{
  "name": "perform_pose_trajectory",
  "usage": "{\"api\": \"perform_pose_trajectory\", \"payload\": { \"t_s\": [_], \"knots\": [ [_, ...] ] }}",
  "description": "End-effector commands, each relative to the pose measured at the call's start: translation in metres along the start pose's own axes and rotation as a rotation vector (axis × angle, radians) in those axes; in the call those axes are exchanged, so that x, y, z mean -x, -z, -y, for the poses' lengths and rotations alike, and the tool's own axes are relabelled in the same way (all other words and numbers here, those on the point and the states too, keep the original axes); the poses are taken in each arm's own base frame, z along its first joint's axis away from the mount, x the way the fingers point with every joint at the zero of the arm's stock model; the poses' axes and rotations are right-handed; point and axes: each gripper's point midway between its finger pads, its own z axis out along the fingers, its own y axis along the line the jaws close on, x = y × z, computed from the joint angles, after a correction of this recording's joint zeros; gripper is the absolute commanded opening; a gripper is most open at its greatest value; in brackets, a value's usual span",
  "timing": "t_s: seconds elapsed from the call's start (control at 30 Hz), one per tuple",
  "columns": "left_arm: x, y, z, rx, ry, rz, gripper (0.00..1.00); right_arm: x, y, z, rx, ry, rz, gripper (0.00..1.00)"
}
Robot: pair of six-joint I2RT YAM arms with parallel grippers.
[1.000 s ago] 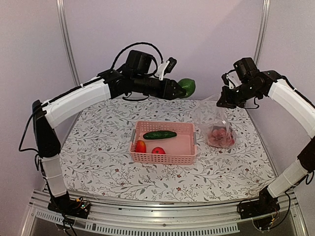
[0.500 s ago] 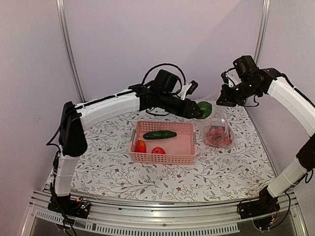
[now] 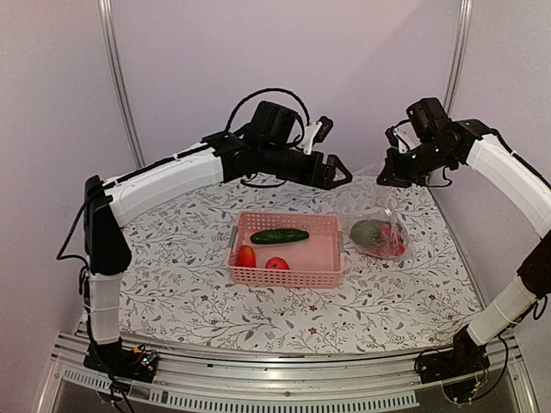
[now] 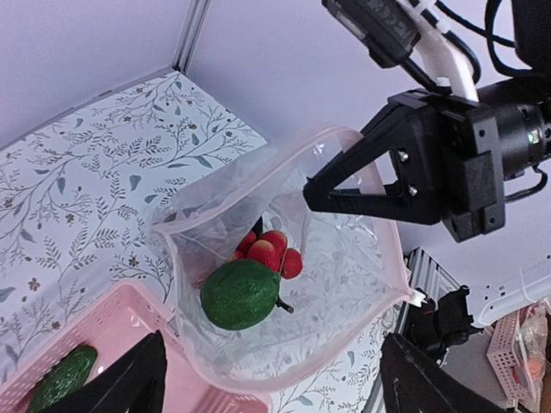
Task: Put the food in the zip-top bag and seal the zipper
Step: Place the fake fruit in the zipper food storage bag, then pick up the fake fruit from the bin.
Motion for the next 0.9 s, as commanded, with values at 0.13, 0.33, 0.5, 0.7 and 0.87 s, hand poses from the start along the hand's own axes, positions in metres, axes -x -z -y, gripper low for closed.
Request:
{"api": "perform_pose_trajectory", "payload": {
  "t_s": [0.13, 0.33, 0.5, 0.7, 0.87],
  "knots": [
    [-0.07, 0.071, -0.029, 0.205, -0.063, -0.151, 0.84, 0.008, 0.002, -0.003, 0.018, -0.009, 0.032, 0.0],
    [-0.136, 0.095, -0.049, 0.284, 0.01, -0.312, 0.84, -0.001, 0.001, 0.002, 0.008, 0.003, 0.031, 0.0],
    [-0.173, 0.09, -0.067, 0.348, 0.116, -0.428, 0.84, -0.007, -0.002, 0.004, 0.012, 0.002, 0.023, 0.0],
    [-0.205, 0.071, -0.094, 0.475, 0.292, -0.579, 0.81, -0.012, -0.004, 0.007, 0.009, 0.0, 0.013, 0.0],
    [-0.219, 0.058, -0.116, 0.565, 0.414, -0.605, 0.8, -0.017, -0.008, 0.008, 0.009, -0.002, 0.001, 0.0]
  ]
}}
